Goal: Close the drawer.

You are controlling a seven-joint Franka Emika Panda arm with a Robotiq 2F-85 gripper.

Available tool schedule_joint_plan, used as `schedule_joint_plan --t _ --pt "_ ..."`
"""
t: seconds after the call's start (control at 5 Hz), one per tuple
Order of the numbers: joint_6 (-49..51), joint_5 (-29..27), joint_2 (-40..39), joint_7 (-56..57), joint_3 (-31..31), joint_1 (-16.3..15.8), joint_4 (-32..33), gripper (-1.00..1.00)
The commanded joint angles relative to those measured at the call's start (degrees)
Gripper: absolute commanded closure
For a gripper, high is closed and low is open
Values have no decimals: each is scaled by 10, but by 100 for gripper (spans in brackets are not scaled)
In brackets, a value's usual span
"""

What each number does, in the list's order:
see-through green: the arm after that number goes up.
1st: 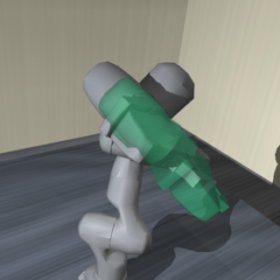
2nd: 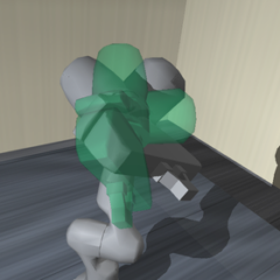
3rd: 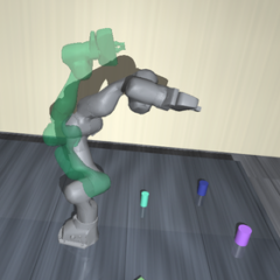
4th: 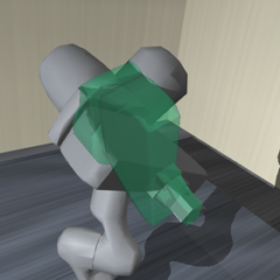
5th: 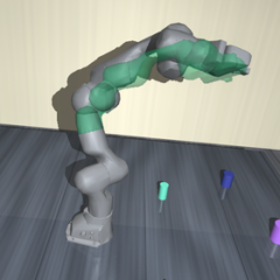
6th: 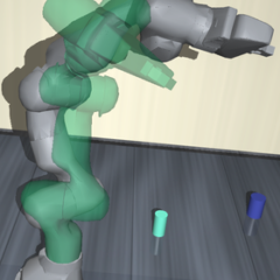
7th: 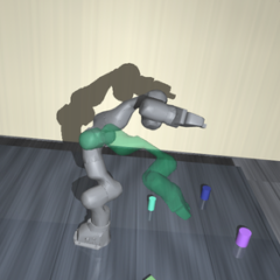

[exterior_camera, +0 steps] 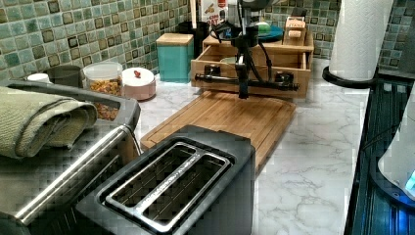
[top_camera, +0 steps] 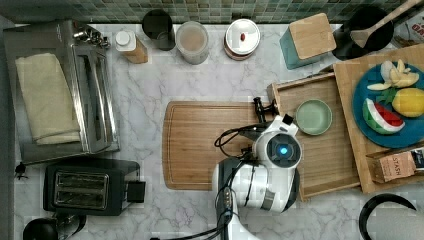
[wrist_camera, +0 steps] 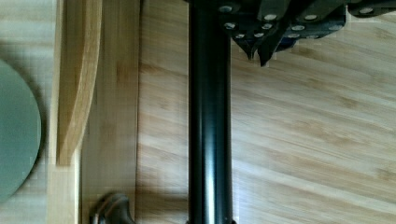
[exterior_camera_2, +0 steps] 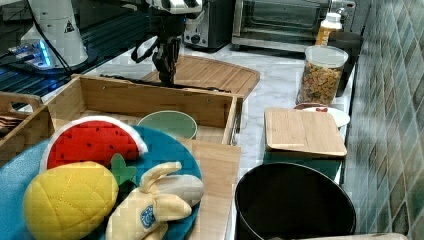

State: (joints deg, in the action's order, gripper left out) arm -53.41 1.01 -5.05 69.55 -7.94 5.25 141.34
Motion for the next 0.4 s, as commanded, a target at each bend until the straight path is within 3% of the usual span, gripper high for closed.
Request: schedule_joint_plan --t 0.2,0.4 --pt "7 -138 -80 275 -84 111 -213 100" --pt "1 -93 -87 282 -20 209 -245 100"
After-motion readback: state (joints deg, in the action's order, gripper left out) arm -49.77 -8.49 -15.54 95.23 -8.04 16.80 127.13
